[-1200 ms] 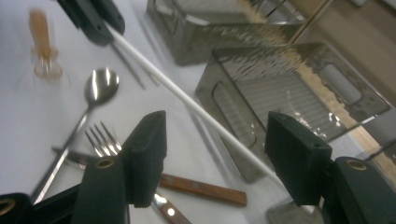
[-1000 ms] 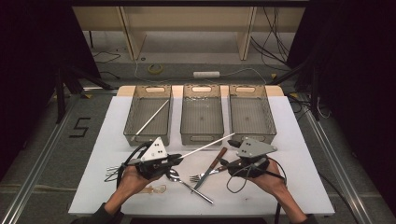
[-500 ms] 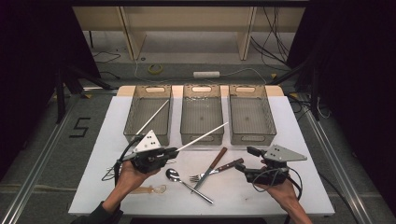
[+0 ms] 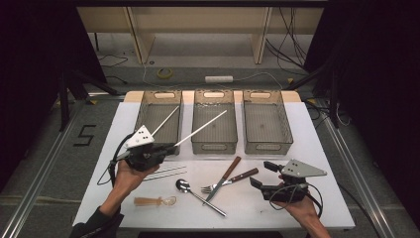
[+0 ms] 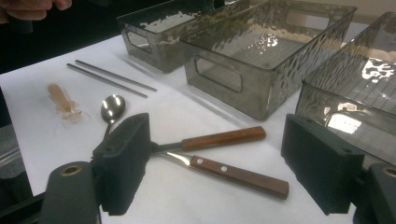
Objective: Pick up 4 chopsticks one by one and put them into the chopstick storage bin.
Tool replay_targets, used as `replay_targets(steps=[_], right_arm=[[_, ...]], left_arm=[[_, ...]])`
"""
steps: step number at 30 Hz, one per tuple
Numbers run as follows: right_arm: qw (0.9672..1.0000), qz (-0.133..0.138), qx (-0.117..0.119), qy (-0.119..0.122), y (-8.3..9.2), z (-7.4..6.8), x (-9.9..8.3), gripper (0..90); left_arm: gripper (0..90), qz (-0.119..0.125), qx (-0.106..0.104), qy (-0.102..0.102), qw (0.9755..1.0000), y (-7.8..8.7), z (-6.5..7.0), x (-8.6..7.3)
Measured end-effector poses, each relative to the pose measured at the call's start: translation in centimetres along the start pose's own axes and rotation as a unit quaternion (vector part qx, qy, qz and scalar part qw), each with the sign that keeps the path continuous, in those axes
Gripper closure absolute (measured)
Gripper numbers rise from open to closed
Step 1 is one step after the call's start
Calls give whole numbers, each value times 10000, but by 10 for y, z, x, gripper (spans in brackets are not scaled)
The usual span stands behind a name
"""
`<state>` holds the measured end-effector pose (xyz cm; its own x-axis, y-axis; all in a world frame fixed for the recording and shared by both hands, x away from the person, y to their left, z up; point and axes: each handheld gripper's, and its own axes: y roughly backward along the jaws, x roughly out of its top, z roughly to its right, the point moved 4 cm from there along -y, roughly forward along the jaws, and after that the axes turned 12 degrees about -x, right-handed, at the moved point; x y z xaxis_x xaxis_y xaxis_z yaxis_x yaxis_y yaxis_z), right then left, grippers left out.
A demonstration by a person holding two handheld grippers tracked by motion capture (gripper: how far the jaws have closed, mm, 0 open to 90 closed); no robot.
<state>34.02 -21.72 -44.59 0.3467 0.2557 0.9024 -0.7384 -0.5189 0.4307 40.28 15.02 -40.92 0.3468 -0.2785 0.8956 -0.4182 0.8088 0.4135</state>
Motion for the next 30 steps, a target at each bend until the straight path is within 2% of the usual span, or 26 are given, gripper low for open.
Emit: replay_targets(steps=[6,9,16,24,30], right_arm=[[10000,-13,-4,-55,1,1,-2,243],[10000,-12,6,-56,2,1,-2,243],[10000,-32,34,-70,3,1,-4,239],[10000,-47,76,-29,3,-1,-4,237],[9999,-52,89,-29,3,-1,-4,237]], left_arm=[[823,26,125,197,9997,1,-14,0],[823,-9,191,197,9996,2,-20,0],[823,134,427,333,9984,7,-37,5],[823,181,862,496,9949,8,-61,8],[823,117,1174,634,9910,12,-80,3]])
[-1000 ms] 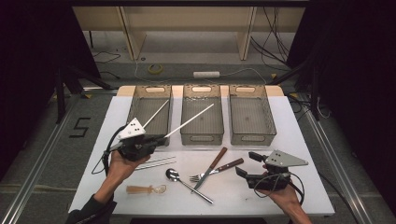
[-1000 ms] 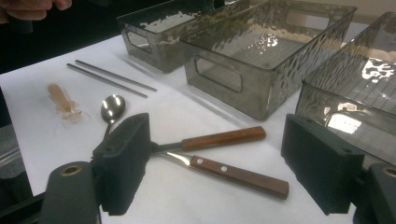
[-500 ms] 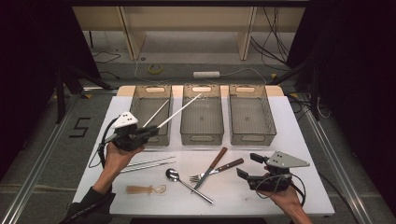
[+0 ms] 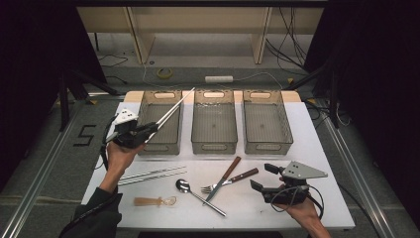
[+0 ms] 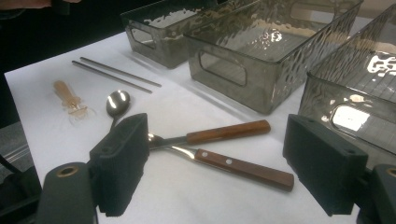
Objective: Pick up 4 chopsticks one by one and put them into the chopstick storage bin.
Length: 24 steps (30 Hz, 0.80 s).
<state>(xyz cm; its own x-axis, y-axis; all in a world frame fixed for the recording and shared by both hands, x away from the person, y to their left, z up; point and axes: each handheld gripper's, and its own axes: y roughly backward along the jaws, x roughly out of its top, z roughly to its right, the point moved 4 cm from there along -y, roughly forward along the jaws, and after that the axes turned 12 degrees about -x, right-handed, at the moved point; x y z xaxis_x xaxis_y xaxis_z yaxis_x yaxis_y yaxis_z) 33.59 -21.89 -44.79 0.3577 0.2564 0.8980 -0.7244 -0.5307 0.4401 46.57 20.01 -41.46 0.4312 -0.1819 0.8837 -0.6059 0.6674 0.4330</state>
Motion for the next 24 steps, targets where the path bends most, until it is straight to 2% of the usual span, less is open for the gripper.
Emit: replay_targets(steps=[5,10,12,24], right_arm=[[10000,12,9,-26,0,0,0,236],[10000,28,22,-7,1,-1,1,234],[10000,34,24,-6,2,-1,0,234],[10000,-12,71,20,0,-3,-1,234]], left_arm=[[823,-57,152,135,9998,-4,-12,-5],[823,-288,454,-22,9985,-9,-22,-10],[823,-268,480,99,9984,-9,-27,-11],[822,-417,622,433,9963,-13,-47,-18]])
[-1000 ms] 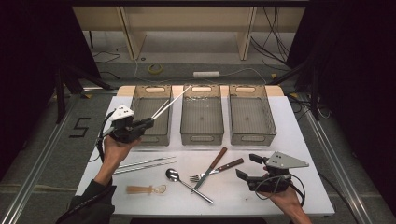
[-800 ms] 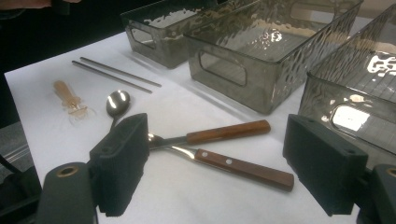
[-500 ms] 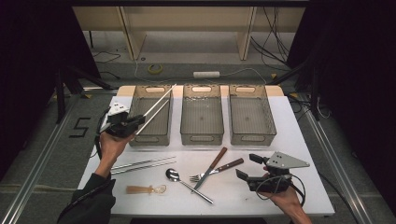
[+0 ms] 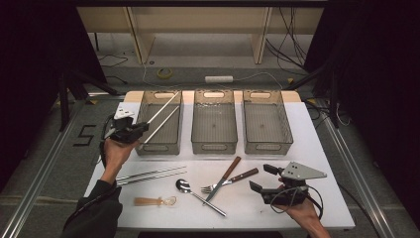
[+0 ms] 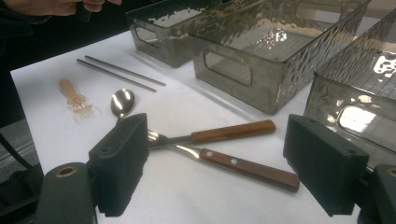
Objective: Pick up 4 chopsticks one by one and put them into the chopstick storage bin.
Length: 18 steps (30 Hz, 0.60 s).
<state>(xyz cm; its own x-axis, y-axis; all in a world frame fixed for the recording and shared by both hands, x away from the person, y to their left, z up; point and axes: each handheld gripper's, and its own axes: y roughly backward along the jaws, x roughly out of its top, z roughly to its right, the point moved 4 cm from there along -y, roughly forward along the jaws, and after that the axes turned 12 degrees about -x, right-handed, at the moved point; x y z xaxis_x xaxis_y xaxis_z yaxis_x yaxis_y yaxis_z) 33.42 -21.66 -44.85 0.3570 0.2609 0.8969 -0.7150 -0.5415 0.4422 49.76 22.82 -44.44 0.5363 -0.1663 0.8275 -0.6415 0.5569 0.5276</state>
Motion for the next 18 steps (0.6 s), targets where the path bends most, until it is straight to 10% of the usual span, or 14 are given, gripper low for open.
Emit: replay_targets(steps=[18], right_arm=[[10000,-29,61,24,-1,-1,0,238]], left_arm=[[679,-47,62,298,9995,-12,-6,0]])
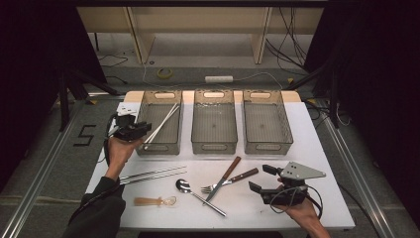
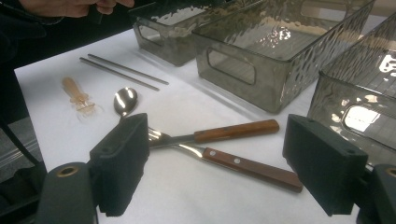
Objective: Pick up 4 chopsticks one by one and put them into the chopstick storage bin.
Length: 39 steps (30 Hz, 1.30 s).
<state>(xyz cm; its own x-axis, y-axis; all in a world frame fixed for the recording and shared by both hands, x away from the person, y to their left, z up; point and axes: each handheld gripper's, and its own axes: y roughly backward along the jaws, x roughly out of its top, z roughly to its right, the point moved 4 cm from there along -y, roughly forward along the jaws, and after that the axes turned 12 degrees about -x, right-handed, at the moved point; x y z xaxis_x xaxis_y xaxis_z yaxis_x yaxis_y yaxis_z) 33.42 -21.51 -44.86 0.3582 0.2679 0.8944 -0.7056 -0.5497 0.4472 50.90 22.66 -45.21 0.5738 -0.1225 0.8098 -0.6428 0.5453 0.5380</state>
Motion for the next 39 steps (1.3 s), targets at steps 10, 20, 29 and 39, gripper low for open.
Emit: replay_targets(steps=[10,20,29,39], right_arm=[[10000,55,12,45,3,-2,2,238],[9999,65,51,73,3,-2,3,238],[9999,69,67,88,4,-3,3,239],[9998,54,100,156,3,-5,3,239]], left_arm=[[459,40,-320,-18,9995,25,14,5],[308,-392,-851,-528,9942,47,44,2],[283,-953,-1055,-874,9860,60,57,-6],[260,-1516,-1282,-1077,9742,63,59,-22]])
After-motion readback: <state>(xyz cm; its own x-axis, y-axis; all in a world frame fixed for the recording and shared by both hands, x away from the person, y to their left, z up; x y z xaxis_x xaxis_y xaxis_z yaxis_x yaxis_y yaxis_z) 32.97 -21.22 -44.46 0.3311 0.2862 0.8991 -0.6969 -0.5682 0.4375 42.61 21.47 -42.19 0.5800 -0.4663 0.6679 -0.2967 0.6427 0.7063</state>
